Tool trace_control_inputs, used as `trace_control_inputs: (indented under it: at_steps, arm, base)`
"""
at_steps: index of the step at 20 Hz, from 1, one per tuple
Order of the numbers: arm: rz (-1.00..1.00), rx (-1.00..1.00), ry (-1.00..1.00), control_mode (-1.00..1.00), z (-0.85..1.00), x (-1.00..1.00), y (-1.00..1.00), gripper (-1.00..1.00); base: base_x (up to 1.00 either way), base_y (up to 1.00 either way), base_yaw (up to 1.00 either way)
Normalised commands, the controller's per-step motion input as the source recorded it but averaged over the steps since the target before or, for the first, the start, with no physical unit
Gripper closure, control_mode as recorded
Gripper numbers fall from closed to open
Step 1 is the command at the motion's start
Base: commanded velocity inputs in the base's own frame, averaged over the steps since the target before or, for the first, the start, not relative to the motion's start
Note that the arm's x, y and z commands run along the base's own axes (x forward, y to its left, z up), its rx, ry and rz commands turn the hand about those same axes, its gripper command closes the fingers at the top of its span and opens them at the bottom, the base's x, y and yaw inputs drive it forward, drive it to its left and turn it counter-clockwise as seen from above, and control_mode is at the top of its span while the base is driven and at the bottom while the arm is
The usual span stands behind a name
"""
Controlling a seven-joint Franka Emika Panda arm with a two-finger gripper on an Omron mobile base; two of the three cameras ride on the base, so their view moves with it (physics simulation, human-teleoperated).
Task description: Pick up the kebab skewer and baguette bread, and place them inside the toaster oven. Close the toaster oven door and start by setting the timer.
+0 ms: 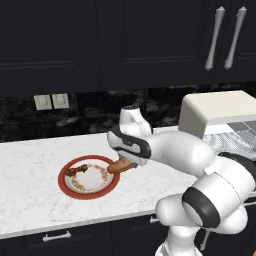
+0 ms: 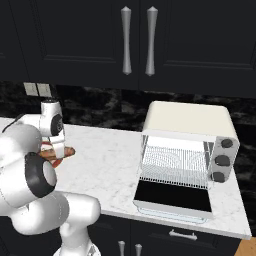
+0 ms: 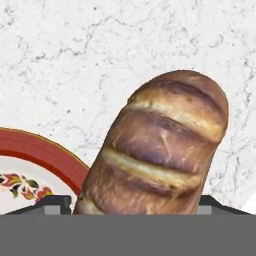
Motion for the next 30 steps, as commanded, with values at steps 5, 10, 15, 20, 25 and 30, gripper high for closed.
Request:
trace_control_inputs:
  at_steps: [5,10,15,20,25,30]
  arm:
    - [-0.04,0.0,-0.01,-1.0,0.26,-0.36,-0.85,1.0]
    - [-0.08,0.0,0.0,-1.0,0.55,-0.08,-0.66,1.0]
    - [-0.02,0.0,-0.05,-1.0,0.3,-0.31,-0.52,1.0]
    - [-0.01,0.0,-0.22,-1.0,0.35,-0.48,-0.48,1.0]
    - [-0.04,0.0,-0.17,-1.0,0.35,-0.39,-0.54,1.0]
    - [-0.06,0.01,-0.2,-1.0,0.28,-0.42,-0.64,1.0]
  base:
    - [0.0,0.0,0.0]
    - [0.0,0.0,0.0]
    - [0.0,0.0,0.0]
    - [0.0,0.0,0.0]
    - [0.0,0.0,0.0]
    - [0.0,0.0,0.0]
